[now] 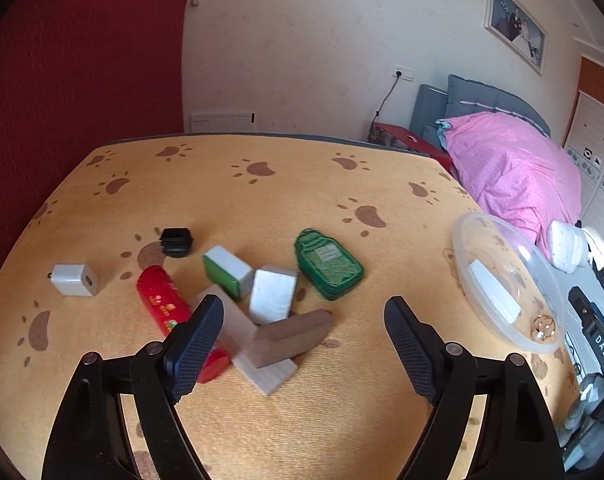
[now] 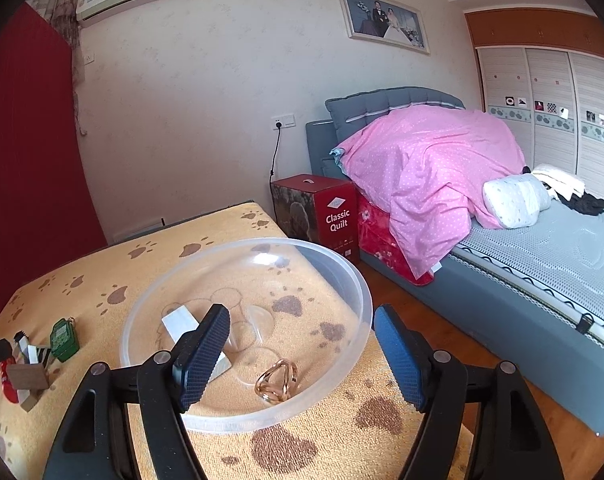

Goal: Organize rigid objects
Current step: 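Move the left tool toward the red cylindrical tin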

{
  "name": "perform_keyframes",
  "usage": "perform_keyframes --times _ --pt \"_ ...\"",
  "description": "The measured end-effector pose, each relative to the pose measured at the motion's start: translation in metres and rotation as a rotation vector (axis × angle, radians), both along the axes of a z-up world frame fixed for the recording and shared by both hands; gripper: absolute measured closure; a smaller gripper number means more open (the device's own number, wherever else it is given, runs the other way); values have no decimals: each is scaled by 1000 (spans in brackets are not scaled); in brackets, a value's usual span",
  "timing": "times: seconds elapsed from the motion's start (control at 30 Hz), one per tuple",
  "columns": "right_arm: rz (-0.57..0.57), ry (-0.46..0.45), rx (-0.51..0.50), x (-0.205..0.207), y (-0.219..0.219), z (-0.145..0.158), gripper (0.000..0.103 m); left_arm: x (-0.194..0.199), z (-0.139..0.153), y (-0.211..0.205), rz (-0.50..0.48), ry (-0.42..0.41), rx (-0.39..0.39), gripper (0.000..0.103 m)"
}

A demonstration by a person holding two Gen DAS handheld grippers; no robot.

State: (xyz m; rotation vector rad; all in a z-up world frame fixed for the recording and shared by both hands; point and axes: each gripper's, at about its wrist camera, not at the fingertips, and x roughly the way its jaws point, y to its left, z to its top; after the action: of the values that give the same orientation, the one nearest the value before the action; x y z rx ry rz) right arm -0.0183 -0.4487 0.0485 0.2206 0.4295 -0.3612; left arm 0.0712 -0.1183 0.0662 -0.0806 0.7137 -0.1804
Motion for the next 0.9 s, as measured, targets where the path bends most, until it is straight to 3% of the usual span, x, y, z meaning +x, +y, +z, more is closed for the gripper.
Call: perform_keyframes --times 0.33,0.47,0.67,0.9 --pt "140 85 7 -9 31 -1 18 6 -17 64 80 37 12 16" --pt "210 92 39 -14 49 5 16 7 -22 77 52 53 10 16" --pt "386 149 163 -9 80 1 8 17 -27 90 -5 60 3 14" --pt "473 196 193 -9 114 -4 8 35 -27 99 -101 62 -13 14"
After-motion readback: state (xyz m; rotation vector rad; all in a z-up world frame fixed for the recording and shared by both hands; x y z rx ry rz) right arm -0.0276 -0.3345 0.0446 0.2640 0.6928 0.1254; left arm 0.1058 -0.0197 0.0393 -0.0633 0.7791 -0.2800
